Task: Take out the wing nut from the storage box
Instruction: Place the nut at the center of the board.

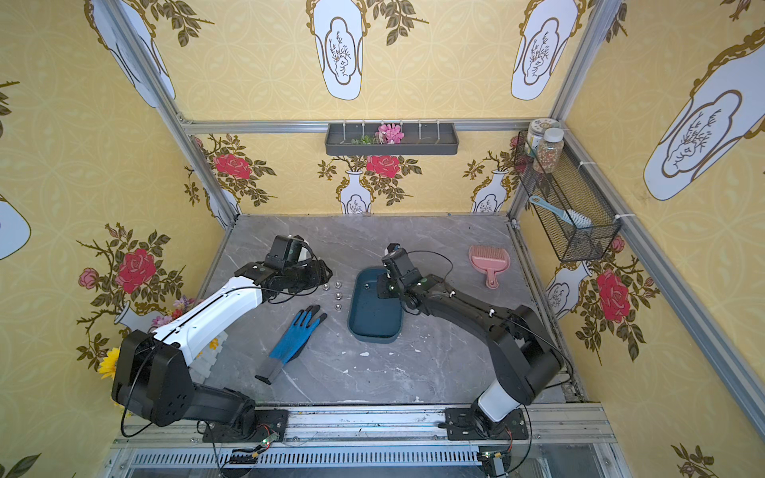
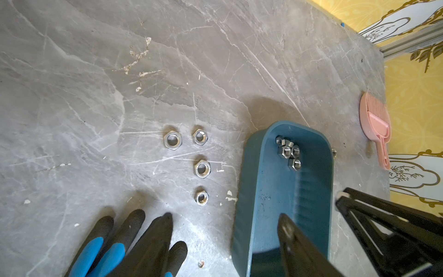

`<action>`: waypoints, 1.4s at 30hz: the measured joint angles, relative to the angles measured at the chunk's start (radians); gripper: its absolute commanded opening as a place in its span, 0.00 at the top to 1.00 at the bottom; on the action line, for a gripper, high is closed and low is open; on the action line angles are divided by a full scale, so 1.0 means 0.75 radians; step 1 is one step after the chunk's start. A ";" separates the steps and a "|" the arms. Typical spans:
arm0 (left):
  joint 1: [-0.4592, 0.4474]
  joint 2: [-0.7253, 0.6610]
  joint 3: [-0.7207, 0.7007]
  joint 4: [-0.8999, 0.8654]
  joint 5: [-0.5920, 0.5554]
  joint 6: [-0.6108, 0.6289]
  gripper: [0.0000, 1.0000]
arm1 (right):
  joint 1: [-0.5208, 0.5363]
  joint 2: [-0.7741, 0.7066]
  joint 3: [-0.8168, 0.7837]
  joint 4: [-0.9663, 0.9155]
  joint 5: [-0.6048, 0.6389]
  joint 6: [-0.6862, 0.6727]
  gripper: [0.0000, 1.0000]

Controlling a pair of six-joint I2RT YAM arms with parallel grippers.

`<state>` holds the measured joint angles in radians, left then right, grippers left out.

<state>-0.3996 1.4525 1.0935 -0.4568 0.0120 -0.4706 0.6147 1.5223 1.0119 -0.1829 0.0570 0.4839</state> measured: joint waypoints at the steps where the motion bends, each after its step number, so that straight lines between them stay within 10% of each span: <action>1: 0.000 0.000 0.000 -0.001 0.007 0.000 0.29 | -0.014 -0.034 -0.024 -0.005 0.014 0.016 0.80; 31: 0.000 0.039 0.000 0.005 0.024 0.004 0.29 | -0.256 0.173 -0.223 -0.069 0.147 0.152 0.72; 42: 0.000 0.050 0.000 0.011 0.024 0.004 0.28 | -0.258 0.175 -0.228 -0.068 0.160 0.160 0.50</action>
<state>-0.3996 1.4902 1.0935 -0.4488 0.0303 -0.4675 0.4210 1.6535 0.8406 -0.2337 0.1772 0.6037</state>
